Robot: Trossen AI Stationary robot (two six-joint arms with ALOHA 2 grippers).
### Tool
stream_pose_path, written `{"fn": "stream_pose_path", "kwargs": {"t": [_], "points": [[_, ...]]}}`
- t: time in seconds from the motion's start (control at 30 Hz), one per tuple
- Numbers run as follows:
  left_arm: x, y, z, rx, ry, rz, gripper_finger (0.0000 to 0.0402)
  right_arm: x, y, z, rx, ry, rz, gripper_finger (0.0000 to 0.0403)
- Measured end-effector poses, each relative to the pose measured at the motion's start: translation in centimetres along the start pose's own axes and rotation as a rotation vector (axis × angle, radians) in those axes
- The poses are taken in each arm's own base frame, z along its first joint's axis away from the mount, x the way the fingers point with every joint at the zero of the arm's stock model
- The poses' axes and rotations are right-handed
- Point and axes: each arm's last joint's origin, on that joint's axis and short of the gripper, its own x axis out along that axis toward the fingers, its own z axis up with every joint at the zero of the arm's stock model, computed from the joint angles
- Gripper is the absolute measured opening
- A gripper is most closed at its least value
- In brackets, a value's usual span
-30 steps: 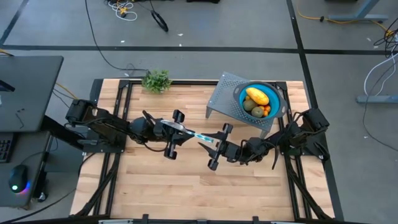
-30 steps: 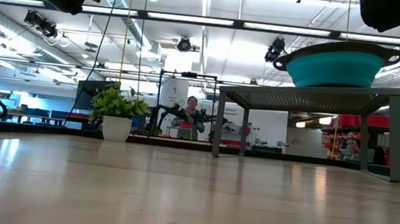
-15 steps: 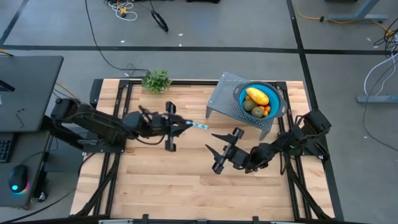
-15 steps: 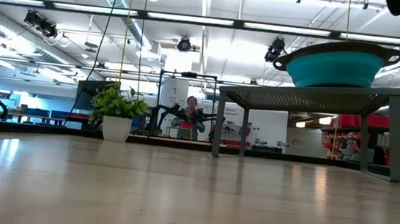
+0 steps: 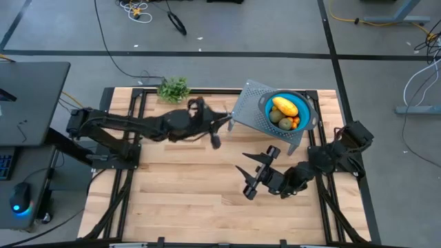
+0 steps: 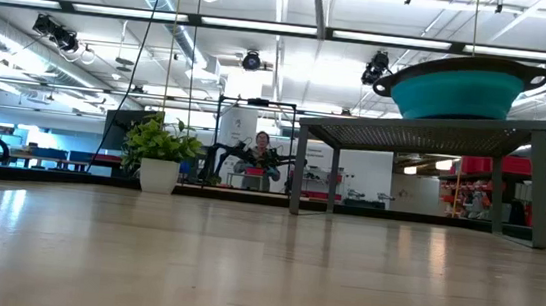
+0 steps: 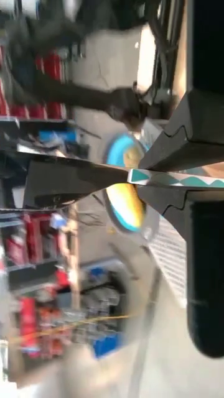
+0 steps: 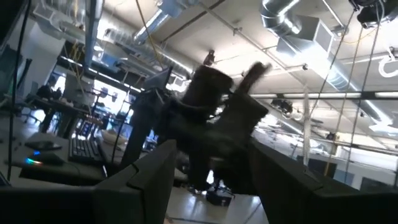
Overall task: Pick & Place Fruit
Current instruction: Put the green patterned knife on the shelf
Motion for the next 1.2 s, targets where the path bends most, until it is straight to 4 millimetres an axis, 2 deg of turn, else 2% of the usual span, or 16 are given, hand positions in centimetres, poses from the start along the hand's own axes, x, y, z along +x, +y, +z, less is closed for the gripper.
{"fn": "stream_pose_path", "kwargs": {"t": [0.23, 0.37, 0.67, 0.87, 1.2], "points": [[3.7, 3.2, 0.2, -0.121, 0.154, 0.028, 0.0034, -1.9, -0.1, 2.7, -0.044, 0.033, -0.003, 0.0213], [5.9, 4.2, 0.3, -0.155, 0.219, 0.04, 0.0032, -2.6, -0.3, 3.8, -0.043, 0.031, 0.005, 0.0213], [10.4, 6.0, -0.1, -0.255, 0.347, 0.014, 0.0033, -3.4, -0.4, 4.4, -0.072, 0.09, -0.008, 0.0213], [12.0, 7.0, -0.4, -0.28, 0.405, 0.043, 0.0036, -3.5, -0.3, 4.5, -0.093, 0.086, -0.003, 0.0213], [11.8, 8.0, -0.9, -0.325, 0.468, 0.067, 0.0037, -3.5, -0.3, 4.4, -0.143, 0.105, -0.009, 0.0213]]}}
